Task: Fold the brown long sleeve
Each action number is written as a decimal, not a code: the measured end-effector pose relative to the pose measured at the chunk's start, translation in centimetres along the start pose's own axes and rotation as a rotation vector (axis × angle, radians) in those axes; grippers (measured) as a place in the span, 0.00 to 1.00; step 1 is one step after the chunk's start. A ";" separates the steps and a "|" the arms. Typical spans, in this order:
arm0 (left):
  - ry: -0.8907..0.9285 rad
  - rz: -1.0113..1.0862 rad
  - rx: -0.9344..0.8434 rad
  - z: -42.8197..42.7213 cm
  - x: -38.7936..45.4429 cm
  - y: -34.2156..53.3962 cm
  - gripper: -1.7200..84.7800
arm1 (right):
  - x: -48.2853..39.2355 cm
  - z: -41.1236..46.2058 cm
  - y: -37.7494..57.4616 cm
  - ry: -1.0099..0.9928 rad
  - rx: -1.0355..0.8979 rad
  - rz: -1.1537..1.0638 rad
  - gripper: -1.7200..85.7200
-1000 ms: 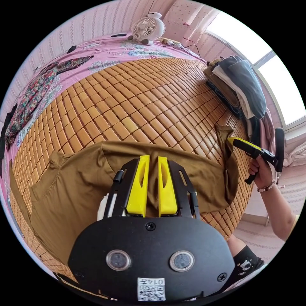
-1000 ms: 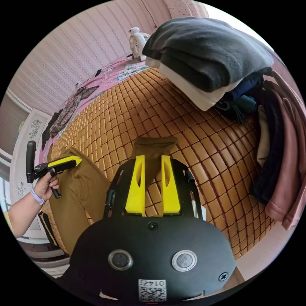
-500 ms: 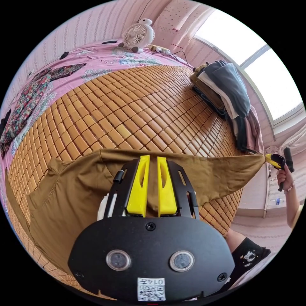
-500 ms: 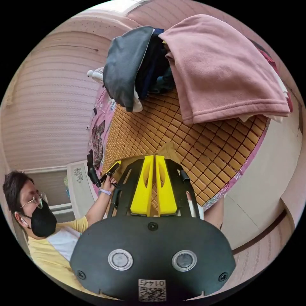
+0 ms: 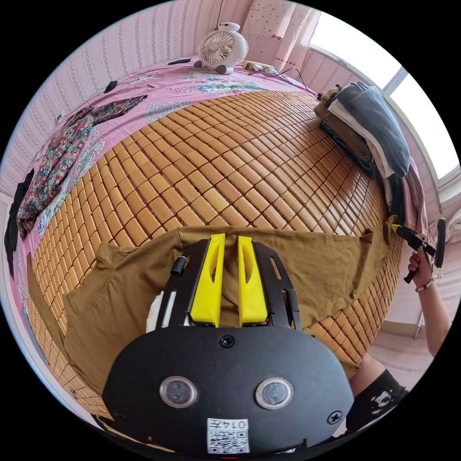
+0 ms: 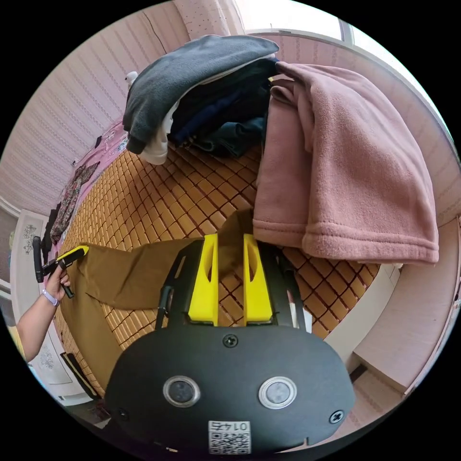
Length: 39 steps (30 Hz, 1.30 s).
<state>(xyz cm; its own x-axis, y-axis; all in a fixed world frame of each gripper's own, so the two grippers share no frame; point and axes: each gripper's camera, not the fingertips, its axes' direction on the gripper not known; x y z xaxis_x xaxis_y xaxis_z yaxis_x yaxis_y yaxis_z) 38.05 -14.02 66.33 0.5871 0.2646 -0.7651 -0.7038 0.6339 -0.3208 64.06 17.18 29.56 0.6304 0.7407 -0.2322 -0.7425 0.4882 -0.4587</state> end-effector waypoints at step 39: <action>0.042 -0.042 0.038 -2.2 0.3 4.1 0.01 | -0.9 7.9 3.4 0.104 0.022 0.128 0.01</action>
<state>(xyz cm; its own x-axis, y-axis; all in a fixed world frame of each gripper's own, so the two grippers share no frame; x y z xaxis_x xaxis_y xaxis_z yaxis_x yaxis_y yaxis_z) 34.46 -12.94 63.51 0.5978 0.2071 -0.7744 -0.6628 0.6711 -0.3322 59.16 21.83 34.94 0.5495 0.7461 -0.3760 -0.8223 0.4035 -0.4012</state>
